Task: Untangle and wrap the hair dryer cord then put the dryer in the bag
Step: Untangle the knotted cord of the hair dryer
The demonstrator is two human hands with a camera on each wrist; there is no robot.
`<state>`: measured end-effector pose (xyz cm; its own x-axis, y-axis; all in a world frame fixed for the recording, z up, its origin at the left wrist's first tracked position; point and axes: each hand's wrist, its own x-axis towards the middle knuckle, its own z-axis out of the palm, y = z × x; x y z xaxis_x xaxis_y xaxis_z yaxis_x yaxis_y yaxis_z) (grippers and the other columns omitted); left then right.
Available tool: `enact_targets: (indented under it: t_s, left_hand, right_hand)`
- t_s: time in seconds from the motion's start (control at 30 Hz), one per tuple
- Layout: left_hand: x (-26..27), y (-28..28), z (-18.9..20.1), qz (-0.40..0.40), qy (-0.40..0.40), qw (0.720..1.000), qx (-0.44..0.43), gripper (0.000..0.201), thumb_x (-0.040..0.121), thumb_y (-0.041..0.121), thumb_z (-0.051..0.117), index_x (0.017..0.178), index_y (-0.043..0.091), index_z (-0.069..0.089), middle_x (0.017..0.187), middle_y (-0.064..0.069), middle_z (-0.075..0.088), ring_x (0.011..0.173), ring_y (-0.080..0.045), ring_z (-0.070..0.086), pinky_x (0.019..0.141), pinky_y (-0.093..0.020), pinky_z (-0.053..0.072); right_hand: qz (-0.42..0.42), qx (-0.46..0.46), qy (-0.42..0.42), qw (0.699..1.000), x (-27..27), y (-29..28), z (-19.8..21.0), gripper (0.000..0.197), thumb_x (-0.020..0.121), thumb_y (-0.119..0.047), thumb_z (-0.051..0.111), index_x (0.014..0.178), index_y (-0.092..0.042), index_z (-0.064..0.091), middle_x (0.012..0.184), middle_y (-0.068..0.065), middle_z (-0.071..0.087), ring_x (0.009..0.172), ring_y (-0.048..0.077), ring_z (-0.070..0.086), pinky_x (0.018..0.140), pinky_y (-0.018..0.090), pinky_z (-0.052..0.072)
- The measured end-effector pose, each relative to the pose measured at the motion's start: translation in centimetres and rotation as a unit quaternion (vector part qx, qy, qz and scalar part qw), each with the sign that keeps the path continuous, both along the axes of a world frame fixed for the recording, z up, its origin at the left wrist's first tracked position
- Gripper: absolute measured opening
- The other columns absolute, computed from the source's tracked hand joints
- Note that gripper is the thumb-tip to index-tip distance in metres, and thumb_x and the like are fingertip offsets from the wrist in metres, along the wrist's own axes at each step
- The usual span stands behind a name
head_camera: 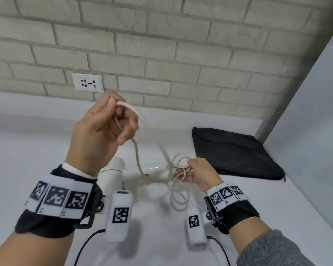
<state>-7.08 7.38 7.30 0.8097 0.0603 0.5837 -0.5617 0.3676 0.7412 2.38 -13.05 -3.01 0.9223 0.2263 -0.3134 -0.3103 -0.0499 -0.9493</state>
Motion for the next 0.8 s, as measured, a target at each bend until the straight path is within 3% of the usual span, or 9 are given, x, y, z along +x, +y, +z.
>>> enact_targets:
  t_s: [0.13, 0.27, 0.33, 0.4, 0.47, 0.57, 0.67, 0.73, 0.8]
  left_hand:
    - [-0.2, 0.4, -1.8, -0.049, 0.102, 0.985, 0.127, 0.029, 0.076, 0.033, 0.058, 0.066, 0.01, 0.043, 0.047, 0.0, 0.046, 0.042, -0.011, 0.029, 0.048, -0.026, 0.025]
    - [-0.3, -1.2, -3.6, -0.108, 0.192, 0.95, 0.22, 0.021, 0.076, 0.017, 0.052, 0.055, 0.018, 0.054, 0.052, -0.002, 0.05, 0.049, -0.012, 0.041, 0.048, -0.017, 0.034]
    - [-0.4, -1.7, -4.0, -0.141, 0.2, 0.926, 0.289, 0.024, 0.077, 0.015, 0.051, 0.056, 0.02, 0.06, 0.057, 0.0, 0.055, 0.056, -0.012, 0.048, 0.058, -0.017, 0.042]
    - [-0.4, -2.1, -4.3, -0.15, 0.203, 0.893, 0.373, 0.024, 0.082, 0.024, 0.054, 0.061, 0.021, 0.065, 0.068, -0.002, 0.06, 0.069, -0.015, 0.052, 0.072, -0.022, 0.045]
    - [0.3, -2.2, -4.8, -0.088, 0.22, 0.866, 0.44, 0.029, 0.088, 0.036, 0.054, 0.069, 0.021, 0.07, 0.077, -0.002, 0.066, 0.075, -0.014, 0.057, 0.079, -0.026, 0.046]
    - [2.1, -2.5, -6.3, 0.127, 0.244, 0.804, 0.527, 0.028, 0.09, 0.034, 0.053, 0.086, 0.012, 0.069, 0.079, -0.002, 0.066, 0.077, -0.017, 0.06, 0.07, -0.024, 0.043]
    - [3.3, -3.6, -7.9, 0.185, 0.276, 0.762, 0.556, 0.03, 0.089, 0.034, 0.053, 0.09, 0.006, 0.064, 0.085, -0.009, 0.066, 0.082, -0.023, 0.059, 0.068, -0.026, 0.04]
    - [3.9, -4.2, -8.5, 0.198, 0.28, 0.767, 0.543, 0.03, 0.089, 0.035, 0.055, 0.078, 0.007, 0.059, 0.08, -0.008, 0.064, 0.076, -0.021, 0.056, 0.065, -0.027, 0.039]
    - [4.3, -4.3, -8.8, 0.205, 0.288, 0.806, 0.475, 0.032, 0.088, 0.032, 0.056, 0.074, 0.003, 0.059, 0.077, -0.007, 0.067, 0.07, -0.018, 0.058, 0.063, -0.027, 0.044]
  right_hand:
    - [0.019, 0.03, -0.038, 0.999, -0.2, 0.2, 0.9, 0.012, 0.098, -0.01, 0.038, 0.089, -0.005, 0.044, 0.08, 0.015, 0.064, 0.065, 0.023, 0.065, 0.061, 0.03, 0.058]
    - [0.036, 0.006, -0.093, 0.995, -0.3, 0.8, 1.7, 0.012, 0.096, -0.008, 0.042, 0.084, -0.01, 0.043, 0.085, 0.012, 0.062, 0.068, 0.022, 0.064, 0.065, 0.03, 0.055]
    - [0.026, -0.025, -0.116, 0.993, -0.2, 0.9, 1.8, 0.012, 0.094, -0.007, 0.043, 0.082, -0.01, 0.041, 0.086, 0.014, 0.056, 0.066, 0.023, 0.063, 0.066, 0.035, 0.055]
    - [0.025, -0.041, -0.143, 0.989, -0.4, 0.9, 2.1, 0.011, 0.094, -0.007, 0.045, 0.084, -0.01, 0.041, 0.086, 0.014, 0.055, 0.065, 0.022, 0.064, 0.067, 0.038, 0.055]
    - [0.026, -0.033, -0.16, 0.986, -0.7, 0.8, 2.4, 0.01, 0.093, -0.006, 0.045, 0.085, -0.01, 0.041, 0.087, 0.015, 0.057, 0.066, 0.023, 0.065, 0.068, 0.039, 0.056]
    - [0.022, -0.005, -0.169, 0.985, -1.1, 0.9, 2.7, 0.009, 0.093, -0.004, 0.046, 0.086, -0.009, 0.042, 0.088, 0.016, 0.058, 0.066, 0.022, 0.066, 0.067, 0.039, 0.057]
    - [0.025, 0.019, -0.18, 0.983, -1.1, 1.0, 2.7, 0.007, 0.092, -0.003, 0.047, 0.088, -0.007, 0.043, 0.087, 0.015, 0.06, 0.066, 0.019, 0.068, 0.064, 0.034, 0.058]
    - [0.028, 0.035, -0.184, 0.982, -1.1, 0.9, 2.8, 0.011, 0.092, -0.003, 0.048, 0.083, -0.008, 0.043, 0.086, 0.015, 0.061, 0.069, 0.02, 0.068, 0.064, 0.032, 0.06]
    - [0.025, 0.04, -0.184, 0.982, -1.1, 0.6, 2.9, 0.016, 0.092, -0.005, 0.049, 0.078, -0.008, 0.042, 0.083, 0.015, 0.063, 0.072, 0.023, 0.068, 0.066, 0.033, 0.06]
